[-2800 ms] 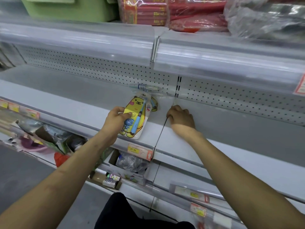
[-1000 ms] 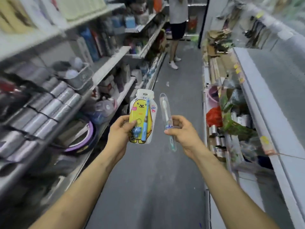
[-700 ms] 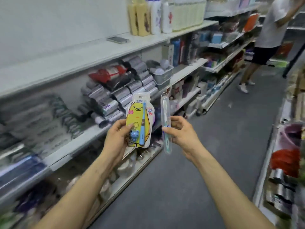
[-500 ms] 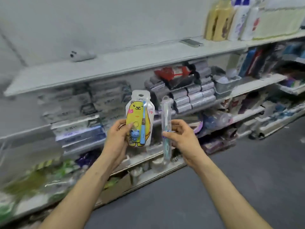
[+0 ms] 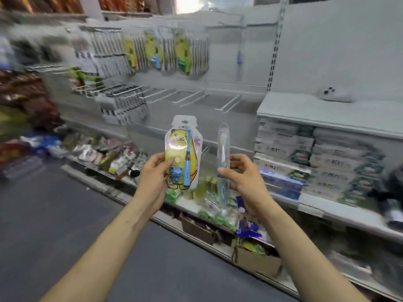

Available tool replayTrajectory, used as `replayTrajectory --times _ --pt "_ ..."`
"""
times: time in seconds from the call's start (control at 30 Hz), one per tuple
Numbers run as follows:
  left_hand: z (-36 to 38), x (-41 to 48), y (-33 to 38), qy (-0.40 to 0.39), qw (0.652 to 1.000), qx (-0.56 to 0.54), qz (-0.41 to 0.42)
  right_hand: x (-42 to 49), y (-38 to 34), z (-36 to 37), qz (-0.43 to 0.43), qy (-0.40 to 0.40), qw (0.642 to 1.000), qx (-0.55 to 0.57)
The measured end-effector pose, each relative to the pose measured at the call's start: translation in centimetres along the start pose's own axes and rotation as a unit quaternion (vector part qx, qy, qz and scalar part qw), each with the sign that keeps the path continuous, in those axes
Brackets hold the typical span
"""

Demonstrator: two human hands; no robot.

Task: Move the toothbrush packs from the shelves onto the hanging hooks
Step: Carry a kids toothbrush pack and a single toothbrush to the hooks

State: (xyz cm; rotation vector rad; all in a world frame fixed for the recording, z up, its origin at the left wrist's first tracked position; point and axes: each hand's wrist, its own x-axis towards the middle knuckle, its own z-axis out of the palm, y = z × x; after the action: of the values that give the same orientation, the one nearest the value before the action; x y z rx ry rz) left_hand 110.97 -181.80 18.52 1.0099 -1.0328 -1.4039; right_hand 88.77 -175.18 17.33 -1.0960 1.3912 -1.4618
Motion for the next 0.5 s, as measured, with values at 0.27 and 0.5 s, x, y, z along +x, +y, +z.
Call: replayTrajectory --times 0.27,0.5 --pt "-15.1 8.6 6.4 0.039 0.999 -0.007 0.032 7.7 -1.6 17.8 -0.043 -0.014 0.999 0.019" --pt "-23.5 17.3 11.4 0.020 0.999 -0.034 0.027 13.1 -4.0 28.4 -0.077 0.030 0.996 0.017"
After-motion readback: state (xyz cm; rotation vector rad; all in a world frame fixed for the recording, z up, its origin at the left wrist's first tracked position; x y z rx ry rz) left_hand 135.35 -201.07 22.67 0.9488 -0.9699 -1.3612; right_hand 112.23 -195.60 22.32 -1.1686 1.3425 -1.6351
